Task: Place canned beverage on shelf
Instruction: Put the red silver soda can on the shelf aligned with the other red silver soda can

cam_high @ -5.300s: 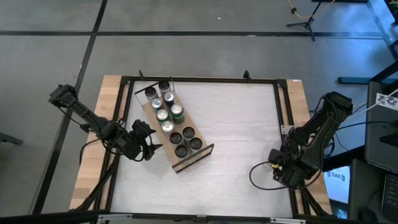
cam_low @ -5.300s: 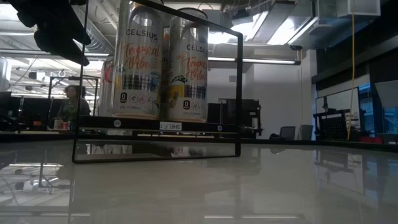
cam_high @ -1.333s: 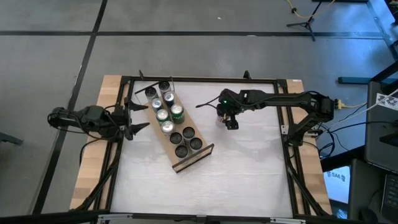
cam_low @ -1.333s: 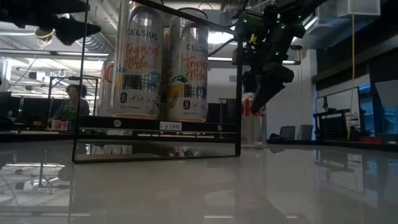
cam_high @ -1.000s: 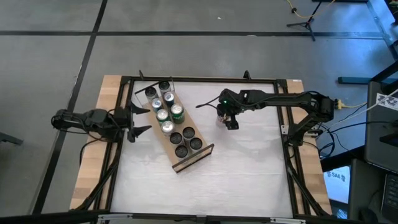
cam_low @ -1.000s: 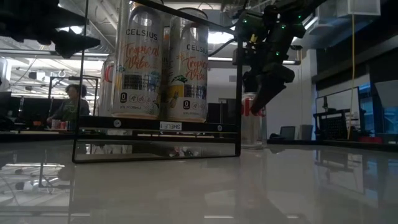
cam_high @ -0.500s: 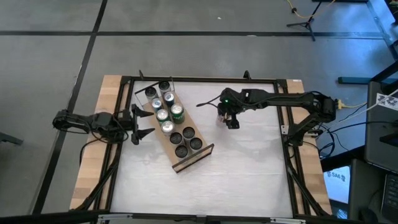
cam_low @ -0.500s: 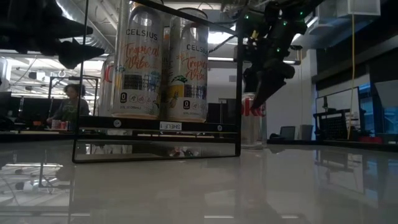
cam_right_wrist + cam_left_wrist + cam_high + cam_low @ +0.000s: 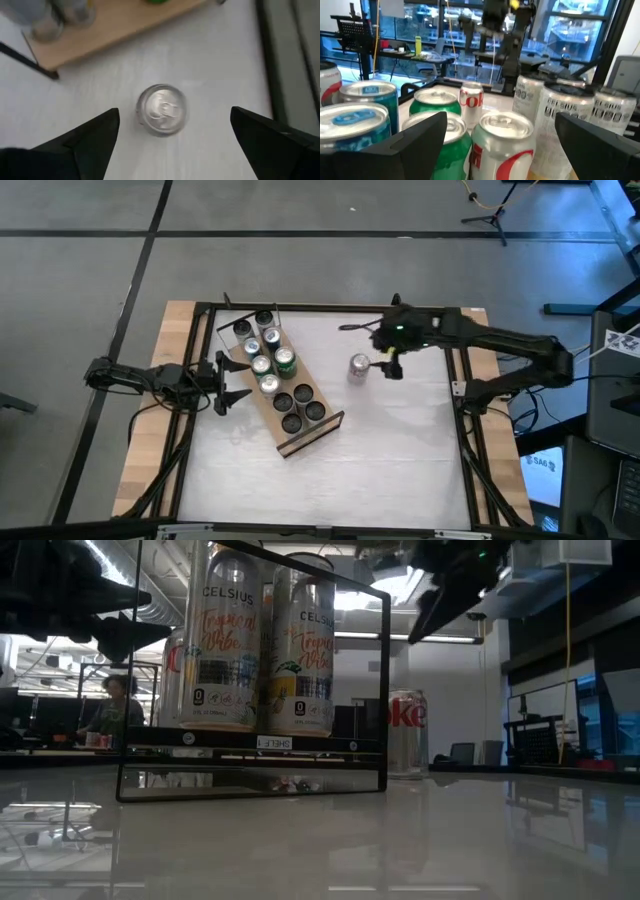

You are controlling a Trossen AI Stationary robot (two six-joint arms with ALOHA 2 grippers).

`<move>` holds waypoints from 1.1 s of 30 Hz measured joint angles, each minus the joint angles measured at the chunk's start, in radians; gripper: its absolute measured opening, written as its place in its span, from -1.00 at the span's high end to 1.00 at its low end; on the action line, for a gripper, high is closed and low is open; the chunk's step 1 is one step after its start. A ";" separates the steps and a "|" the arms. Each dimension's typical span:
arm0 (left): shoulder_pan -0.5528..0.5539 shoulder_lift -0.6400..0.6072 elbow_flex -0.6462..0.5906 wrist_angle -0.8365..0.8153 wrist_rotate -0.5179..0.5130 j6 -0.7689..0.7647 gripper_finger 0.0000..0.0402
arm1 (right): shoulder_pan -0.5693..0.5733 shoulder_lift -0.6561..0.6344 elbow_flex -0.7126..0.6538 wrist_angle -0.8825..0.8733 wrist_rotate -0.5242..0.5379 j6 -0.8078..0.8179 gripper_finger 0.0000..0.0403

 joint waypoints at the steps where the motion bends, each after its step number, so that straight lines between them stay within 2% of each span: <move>1: 0.000 0.000 0.000 -0.007 0.001 0.005 -0.80 | -0.001 -0.034 -0.013 0.007 -0.003 0.007 -0.86; 7: 0.000 0.000 0.000 -0.010 0.035 0.012 -0.80 | -0.037 -0.269 -0.233 0.150 -0.015 0.085 -0.86; 10: 0.000 0.000 0.000 -0.010 0.036 0.011 -0.80 | -0.069 -0.376 -0.384 0.285 -0.017 0.118 -0.86; 14: 0.000 0.000 0.000 -0.010 0.018 0.011 -0.80 | -0.094 -0.462 -0.552 0.503 -0.085 0.172 -0.86; 22: 0.000 0.000 0.001 -0.010 0.015 0.018 -0.80 | -0.098 -0.463 -0.683 0.634 -0.231 0.217 -0.86; 33: 0.000 0.000 0.001 -0.010 0.015 0.018 -0.80 | -0.160 -0.398 -0.905 1.008 -0.215 0.329 -0.86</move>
